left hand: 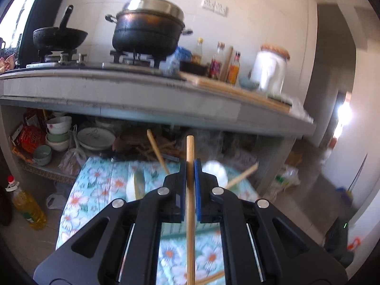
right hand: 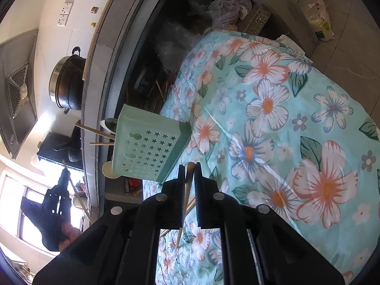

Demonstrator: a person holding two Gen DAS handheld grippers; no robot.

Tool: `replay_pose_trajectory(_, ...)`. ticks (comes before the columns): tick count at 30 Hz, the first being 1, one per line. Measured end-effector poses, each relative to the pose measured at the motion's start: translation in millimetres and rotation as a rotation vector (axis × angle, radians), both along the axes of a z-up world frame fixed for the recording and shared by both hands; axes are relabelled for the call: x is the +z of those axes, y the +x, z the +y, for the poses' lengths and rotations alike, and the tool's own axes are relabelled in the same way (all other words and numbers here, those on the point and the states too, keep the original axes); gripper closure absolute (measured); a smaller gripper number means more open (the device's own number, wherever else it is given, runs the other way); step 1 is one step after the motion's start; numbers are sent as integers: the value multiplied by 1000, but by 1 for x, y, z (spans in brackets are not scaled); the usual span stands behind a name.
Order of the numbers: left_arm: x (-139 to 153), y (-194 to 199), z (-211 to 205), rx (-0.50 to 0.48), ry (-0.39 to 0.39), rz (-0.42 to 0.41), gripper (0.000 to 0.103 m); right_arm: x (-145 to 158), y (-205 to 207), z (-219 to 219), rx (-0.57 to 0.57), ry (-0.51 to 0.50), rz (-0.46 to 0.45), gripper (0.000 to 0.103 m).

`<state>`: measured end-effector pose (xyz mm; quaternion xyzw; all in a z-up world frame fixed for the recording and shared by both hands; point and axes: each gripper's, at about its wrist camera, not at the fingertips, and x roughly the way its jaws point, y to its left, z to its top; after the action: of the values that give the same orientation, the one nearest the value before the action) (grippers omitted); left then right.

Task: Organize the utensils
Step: 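Carry the chopstick over the green holder and drop it in with the left gripper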

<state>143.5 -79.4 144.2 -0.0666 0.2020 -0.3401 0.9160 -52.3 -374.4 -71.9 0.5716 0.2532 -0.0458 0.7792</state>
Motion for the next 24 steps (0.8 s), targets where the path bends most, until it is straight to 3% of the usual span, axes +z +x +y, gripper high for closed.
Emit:
replay_pose_trajectory(4, 28, 19, 1, 34, -141, -65, 98, -1, 1, -2, 1, 5, 1, 95)
replay_pose_trajectory(8, 42, 51, -13, 69, -230, -57, 98, -3, 4, -4, 2, 12, 2, 95)
replay_pose_trajectory(16, 44, 108, -56, 205, -233, -113, 98, -12, 8, -13, -4, 34, 7, 95)
replay_pose_trajectory(24, 12, 138, -88, 279, -136, -117, 98, -18, 14, -18, 0, 49, 6, 95)
